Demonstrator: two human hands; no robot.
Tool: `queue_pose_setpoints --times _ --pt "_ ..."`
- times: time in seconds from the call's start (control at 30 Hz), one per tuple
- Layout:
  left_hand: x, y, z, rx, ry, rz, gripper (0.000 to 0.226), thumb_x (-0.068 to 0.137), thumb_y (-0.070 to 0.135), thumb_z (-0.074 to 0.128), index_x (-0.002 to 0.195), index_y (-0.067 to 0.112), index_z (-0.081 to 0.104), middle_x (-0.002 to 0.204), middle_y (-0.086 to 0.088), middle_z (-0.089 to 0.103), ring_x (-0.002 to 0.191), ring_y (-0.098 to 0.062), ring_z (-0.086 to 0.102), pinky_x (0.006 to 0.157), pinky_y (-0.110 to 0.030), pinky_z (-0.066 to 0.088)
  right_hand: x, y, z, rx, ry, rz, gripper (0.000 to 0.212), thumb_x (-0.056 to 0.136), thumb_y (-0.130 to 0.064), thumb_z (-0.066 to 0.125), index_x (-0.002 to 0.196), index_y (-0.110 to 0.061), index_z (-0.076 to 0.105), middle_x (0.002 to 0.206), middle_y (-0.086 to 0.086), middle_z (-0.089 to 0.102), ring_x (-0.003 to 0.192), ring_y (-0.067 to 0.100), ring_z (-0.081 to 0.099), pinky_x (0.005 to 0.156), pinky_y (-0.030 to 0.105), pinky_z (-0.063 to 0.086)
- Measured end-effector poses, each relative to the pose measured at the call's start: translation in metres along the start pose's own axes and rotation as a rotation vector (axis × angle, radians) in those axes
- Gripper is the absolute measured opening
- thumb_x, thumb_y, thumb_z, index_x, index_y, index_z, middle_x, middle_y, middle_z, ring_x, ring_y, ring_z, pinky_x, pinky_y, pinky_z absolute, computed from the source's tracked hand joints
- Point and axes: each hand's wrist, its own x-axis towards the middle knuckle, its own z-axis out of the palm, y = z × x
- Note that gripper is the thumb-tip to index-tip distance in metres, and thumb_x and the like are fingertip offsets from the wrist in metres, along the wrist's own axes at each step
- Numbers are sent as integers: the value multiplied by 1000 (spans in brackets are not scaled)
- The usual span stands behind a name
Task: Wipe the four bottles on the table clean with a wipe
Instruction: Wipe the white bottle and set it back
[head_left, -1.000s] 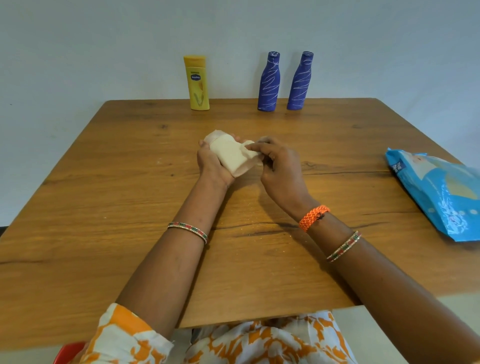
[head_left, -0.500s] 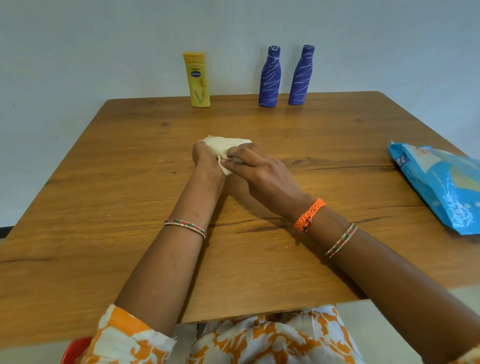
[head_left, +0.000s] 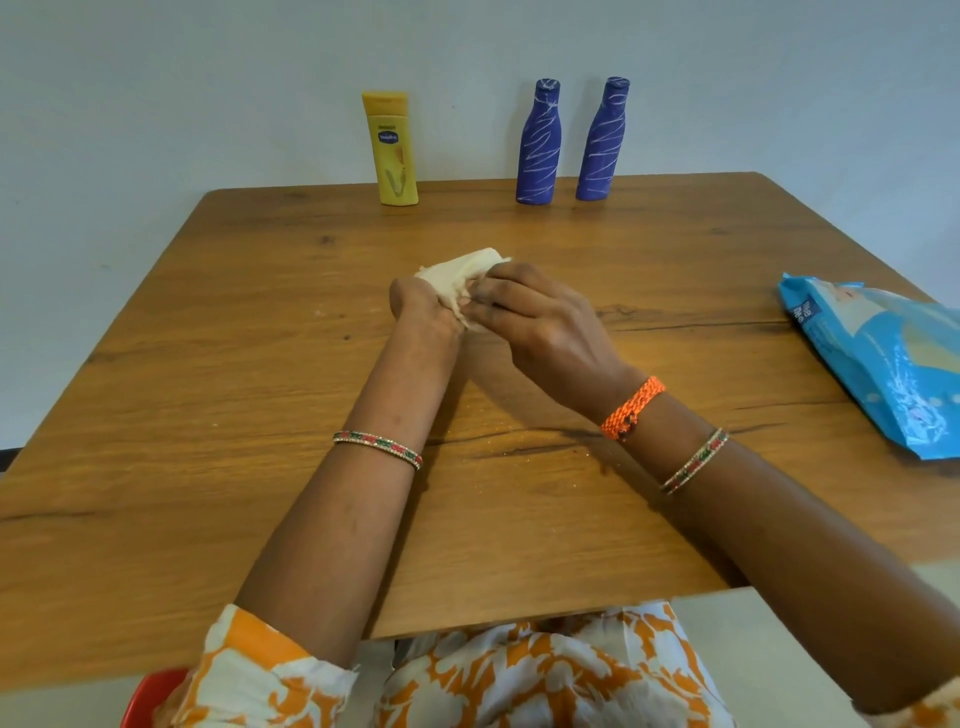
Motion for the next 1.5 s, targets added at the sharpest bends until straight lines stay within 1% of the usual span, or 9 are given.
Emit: queue_pose_setpoints --times 0.2,0.33,0.57,0.77,0.97,1.13,1.27,1.43,1.5 --pt "3 2 -1 -87 4 2 34 99 15 21 102 -5 47 95 -22 56 87 -34 60 57 -38 48 6 8 3 -49 153 156 20 81 11 59 97 3 70 100 19 67 97 34 60 76 43 53" --pt "-2 0 0 -123 -4 -26 30 100 19 24 107 -4 42 101 -23 51 99 -38 55 66 -42 44 0 -3 5 9 87 50 19 83 8 57 96 3 70 99 19 68 98 31 58 82 38 51" --pt "2 -3 -1 -95 86 32 23 99 14 28 93 2 47 88 -18 56 72 -30 58 69 -41 52 1 7 8 -36 150 314 27 78 12 62 105 6 66 102 21 66 95 33 62 79 38 54" --pt "6 -7 -2 -36 64 27 39 96 20 30 120 -6 47 110 -23 53 102 -39 56 80 -43 47 -6 -9 11 36 128 107 23 85 7 53 101 3 68 101 17 67 97 29 58 79 33 50" --pt "31 -25 -4 198 94 215 50 87 40 37 125 13 53 116 -17 62 93 -34 66 59 -36 53 32 8 -1 287 -21 606 31 74 11 60 95 -8 73 85 5 69 79 14 61 74 35 52" --pt "27 -27 1 302 -113 241 48 94 41 32 127 12 50 115 -20 63 97 -36 65 75 -45 55 35 19 -9 333 -76 570 31 74 13 62 92 -9 73 91 3 70 84 11 63 78 30 53" --pt "32 -15 -5 197 -127 194 46 96 36 29 125 7 51 100 -23 63 75 -32 65 62 -37 56 9 10 -23 468 -198 543 34 74 15 56 84 -12 72 93 4 70 92 13 62 85 24 49" --pt "29 -9 -12 16 -209 140 47 92 28 29 112 0 61 84 -15 67 66 -27 64 61 -30 52 4 22 -18 546 255 1022 31 86 7 53 95 -16 71 92 2 70 75 0 61 65 14 49" --pt "32 -12 -14 -24 -222 121 51 91 32 29 115 0 61 84 -15 67 67 -27 65 61 -29 53 6 22 -17 659 239 1054 20 90 -7 57 104 -14 69 94 -1 70 78 0 63 67 17 52"
